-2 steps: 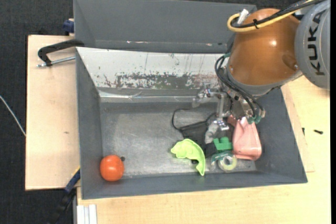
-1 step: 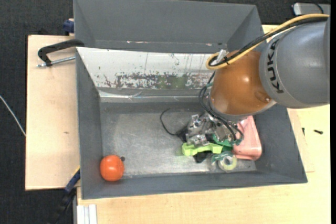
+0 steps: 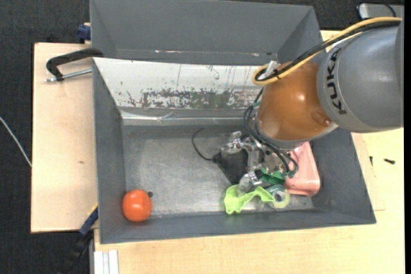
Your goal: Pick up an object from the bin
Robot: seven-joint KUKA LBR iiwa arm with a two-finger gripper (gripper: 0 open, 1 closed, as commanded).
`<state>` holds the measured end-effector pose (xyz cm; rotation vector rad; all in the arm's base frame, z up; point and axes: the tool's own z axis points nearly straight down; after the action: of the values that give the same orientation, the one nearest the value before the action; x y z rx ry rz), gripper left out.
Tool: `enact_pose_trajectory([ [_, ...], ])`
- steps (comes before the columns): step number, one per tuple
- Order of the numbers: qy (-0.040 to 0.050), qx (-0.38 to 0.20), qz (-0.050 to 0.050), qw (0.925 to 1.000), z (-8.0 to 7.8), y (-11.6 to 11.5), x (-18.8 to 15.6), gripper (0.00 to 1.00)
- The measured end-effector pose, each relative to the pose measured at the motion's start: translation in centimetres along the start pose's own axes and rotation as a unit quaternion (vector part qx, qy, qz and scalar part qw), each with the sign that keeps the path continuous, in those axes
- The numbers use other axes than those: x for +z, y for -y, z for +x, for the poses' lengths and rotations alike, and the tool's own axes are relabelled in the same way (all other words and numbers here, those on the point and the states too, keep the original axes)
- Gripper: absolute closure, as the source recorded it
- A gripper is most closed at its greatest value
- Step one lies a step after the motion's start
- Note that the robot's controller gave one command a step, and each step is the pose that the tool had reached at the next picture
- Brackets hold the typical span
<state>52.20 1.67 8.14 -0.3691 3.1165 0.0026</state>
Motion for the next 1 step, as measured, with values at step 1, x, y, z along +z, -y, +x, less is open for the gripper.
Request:
enact_pose_trajectory([
  [1,0.0000,0.000,0.000,1.0000,0.00,0.00,0.00,0.00],
])
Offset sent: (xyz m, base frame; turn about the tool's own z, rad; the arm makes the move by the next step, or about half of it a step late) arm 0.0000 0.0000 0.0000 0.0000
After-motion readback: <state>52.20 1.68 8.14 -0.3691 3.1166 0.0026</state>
